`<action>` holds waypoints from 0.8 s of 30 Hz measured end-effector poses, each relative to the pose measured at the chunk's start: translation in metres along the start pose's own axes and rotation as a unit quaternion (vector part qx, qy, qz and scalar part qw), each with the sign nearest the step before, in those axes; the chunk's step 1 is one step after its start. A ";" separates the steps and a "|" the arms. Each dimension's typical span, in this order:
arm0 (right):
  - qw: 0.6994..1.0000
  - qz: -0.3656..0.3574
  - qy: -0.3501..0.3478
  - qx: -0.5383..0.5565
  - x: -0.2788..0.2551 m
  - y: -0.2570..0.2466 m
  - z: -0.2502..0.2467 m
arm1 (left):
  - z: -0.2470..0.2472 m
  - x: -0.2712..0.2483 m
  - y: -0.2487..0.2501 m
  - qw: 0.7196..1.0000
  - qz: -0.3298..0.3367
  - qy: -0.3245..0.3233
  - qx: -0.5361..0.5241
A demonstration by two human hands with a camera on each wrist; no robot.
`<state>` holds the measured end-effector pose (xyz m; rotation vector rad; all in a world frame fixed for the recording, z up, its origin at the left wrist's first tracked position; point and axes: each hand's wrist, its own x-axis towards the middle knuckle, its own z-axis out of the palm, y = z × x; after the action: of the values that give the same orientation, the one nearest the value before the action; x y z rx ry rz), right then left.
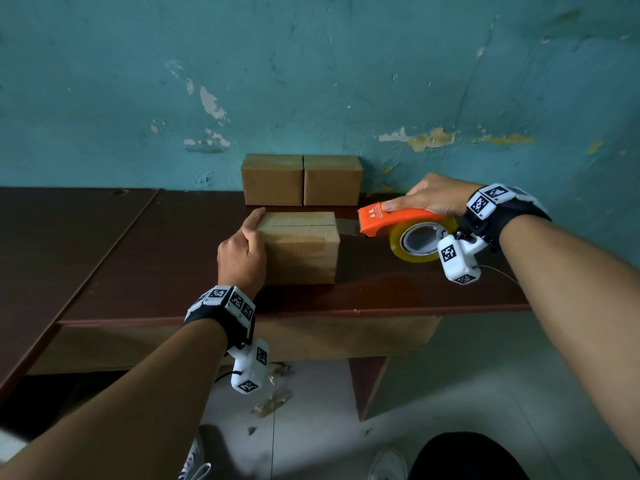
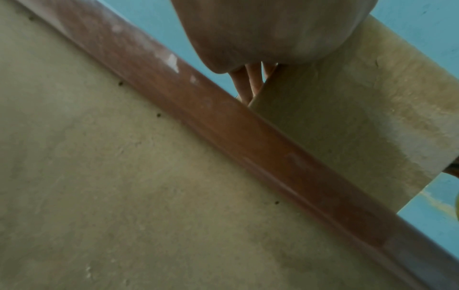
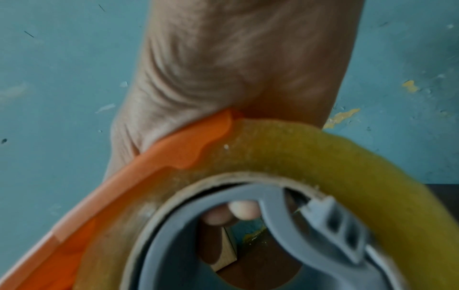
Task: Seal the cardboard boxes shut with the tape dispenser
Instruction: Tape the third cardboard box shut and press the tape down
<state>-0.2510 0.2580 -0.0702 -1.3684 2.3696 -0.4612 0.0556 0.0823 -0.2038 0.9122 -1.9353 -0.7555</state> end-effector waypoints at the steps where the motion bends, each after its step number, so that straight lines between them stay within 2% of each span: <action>1: 1.000 0.000 0.000 -0.005 0.001 0.000 0.001 | 0.000 0.000 -0.001 1.000 -0.001 -0.001 0.002; 24: 0.993 -0.004 -0.062 -0.096 0.030 -0.020 0.029 | 0.005 0.002 -0.005 1.000 0.002 0.010 -0.009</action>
<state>-0.2369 0.2192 -0.0914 -1.4434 2.3564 -0.1470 0.0520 0.0792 -0.2089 0.9010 -1.9094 -0.7578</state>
